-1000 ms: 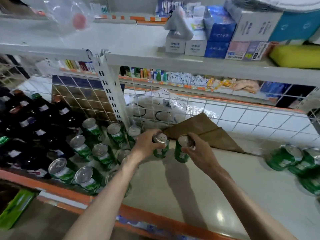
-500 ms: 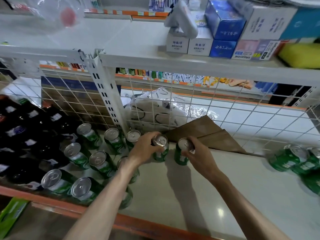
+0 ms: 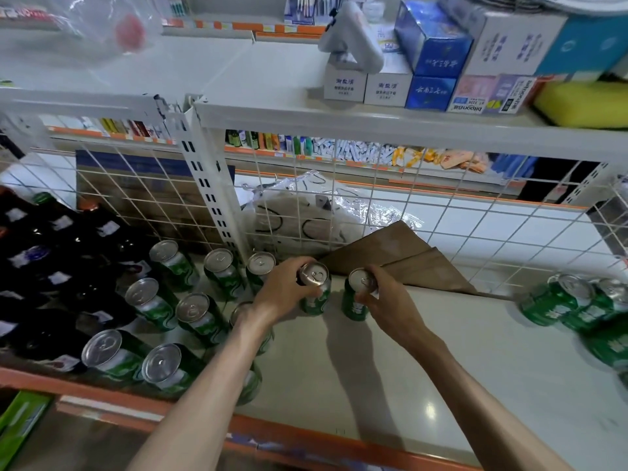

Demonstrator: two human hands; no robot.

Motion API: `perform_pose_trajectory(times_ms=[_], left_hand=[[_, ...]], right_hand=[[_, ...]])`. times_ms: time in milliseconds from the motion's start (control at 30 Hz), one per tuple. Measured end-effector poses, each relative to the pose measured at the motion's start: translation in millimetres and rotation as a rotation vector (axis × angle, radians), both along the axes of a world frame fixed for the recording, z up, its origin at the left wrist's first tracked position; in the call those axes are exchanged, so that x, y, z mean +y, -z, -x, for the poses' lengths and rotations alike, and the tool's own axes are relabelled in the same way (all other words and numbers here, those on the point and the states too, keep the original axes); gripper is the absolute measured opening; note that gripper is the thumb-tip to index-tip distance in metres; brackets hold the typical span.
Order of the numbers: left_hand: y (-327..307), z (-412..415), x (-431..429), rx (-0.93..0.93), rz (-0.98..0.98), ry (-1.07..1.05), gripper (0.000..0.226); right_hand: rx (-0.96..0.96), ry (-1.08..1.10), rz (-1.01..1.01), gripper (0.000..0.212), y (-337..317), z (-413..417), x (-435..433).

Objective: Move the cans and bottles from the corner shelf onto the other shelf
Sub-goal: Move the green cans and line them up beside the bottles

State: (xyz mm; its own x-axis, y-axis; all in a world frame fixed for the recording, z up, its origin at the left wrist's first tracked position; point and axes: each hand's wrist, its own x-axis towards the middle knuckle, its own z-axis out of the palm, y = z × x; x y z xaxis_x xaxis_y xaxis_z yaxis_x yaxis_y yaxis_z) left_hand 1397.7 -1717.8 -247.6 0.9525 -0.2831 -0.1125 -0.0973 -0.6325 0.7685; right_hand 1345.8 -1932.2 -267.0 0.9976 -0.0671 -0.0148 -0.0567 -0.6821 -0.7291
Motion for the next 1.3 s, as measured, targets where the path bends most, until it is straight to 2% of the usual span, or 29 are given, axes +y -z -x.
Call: perform_pose_trajectory(times_ms=[367, 533, 633, 767, 833, 967, 1167, 1300], left_hand=[[4, 2, -1, 0.003, 0.070, -0.022, 0.060], [-2, 5, -4, 0.024, 0.051, 0.012, 0.074], [-18, 10, -24, -0.082, 0.121, -0.015, 0.061], [-43, 22, -82, -0.218, 0.112, 0.111, 0.029], [-50, 34, -120, -0.210, 0.141, 0.210, 0.021], [-48, 61, -199, -0.162, 0.128, 0.340, 0.019], [-32, 115, -306, -0.017, 0.056, 0.405, 0.020], [-24, 154, -374, 0.032, 0.007, 0.434, 0.018]], right_hand=[[0.025, -0.027, 0.007, 0.037, -1, -2, 0], [-0.008, 0.059, -0.060, 0.042, -7, 14, -7], [-0.045, 0.130, -0.035, 0.047, -13, 38, -24], [-0.011, 0.249, 0.003, 0.055, -17, 74, -65], [-0.007, 0.310, 0.008, 0.056, -26, 94, -90], [-0.040, 0.430, 0.018, 0.052, -43, 137, -149], [-0.017, 0.586, 0.002, 0.048, -52, 221, -244], [-0.051, 0.702, -0.026, 0.032, -52, 273, -311]])
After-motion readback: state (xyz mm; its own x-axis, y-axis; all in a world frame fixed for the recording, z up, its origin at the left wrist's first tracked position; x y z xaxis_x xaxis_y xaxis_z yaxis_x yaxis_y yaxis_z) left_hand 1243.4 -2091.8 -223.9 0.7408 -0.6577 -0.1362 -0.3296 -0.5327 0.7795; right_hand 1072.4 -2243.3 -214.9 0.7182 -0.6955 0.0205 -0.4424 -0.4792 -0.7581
